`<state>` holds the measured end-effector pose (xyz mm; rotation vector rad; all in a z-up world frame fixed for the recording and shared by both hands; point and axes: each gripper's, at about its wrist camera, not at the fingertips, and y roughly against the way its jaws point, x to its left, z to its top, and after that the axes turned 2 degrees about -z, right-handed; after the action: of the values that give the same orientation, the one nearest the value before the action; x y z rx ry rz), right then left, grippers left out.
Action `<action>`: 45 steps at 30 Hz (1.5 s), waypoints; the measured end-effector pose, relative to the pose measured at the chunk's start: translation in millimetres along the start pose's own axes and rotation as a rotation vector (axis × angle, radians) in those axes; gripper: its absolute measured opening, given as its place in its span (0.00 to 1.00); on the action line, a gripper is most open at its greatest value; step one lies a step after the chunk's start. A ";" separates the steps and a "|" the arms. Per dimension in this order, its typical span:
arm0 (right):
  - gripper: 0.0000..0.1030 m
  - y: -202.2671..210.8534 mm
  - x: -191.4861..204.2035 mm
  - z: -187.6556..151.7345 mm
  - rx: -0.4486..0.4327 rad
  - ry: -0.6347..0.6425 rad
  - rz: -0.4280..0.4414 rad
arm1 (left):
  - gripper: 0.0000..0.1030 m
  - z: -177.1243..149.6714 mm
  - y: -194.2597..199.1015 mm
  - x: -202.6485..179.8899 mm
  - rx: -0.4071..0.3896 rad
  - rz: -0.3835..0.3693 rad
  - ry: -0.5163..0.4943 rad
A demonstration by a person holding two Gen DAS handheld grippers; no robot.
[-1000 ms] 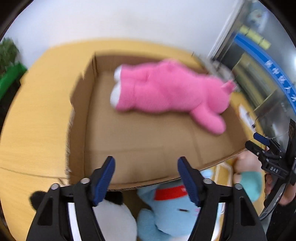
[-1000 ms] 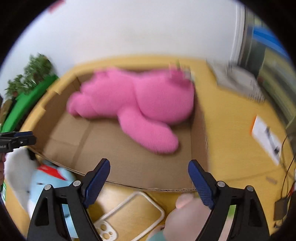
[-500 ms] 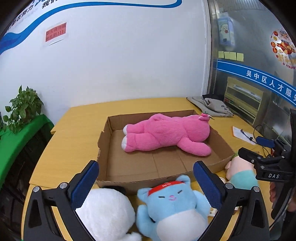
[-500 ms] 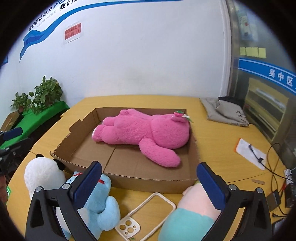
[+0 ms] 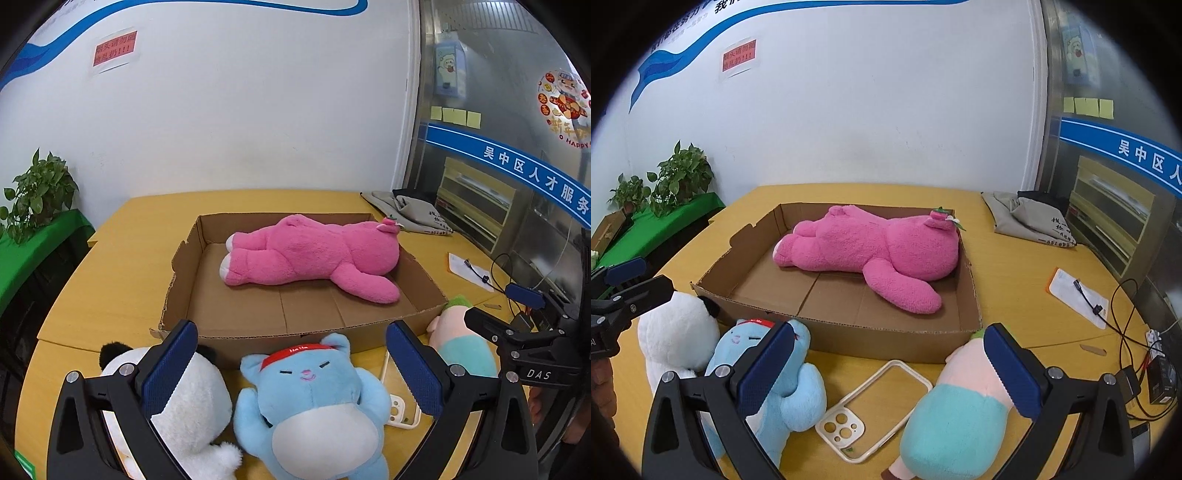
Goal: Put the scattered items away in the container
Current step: 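Withdraw both tools from the box toward the white panda, then close both grippers on the white panda's body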
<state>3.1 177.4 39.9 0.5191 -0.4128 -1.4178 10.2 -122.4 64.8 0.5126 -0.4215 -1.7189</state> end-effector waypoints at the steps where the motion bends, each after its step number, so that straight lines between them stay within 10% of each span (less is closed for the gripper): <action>1: 1.00 0.3 -0.7 -1.2 0.001 -0.003 0.000 | 1.00 -0.5 0.4 -1.5 0.000 -0.004 -0.003; 27: 1.00 -5.1 3.8 -5.8 0.006 0.006 0.026 | 1.00 -26.6 6.0 48.8 0.049 -0.038 0.080; 45: 1.00 -40.5 197.7 -34.2 0.070 0.272 0.541 | 1.00 -66.0 -32.3 205.6 0.173 -0.093 0.299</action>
<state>11.9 -18.7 -18.1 0.5941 -0.3493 -0.8029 -15.0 -317.5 -30.1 0.9133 -0.3352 -1.6687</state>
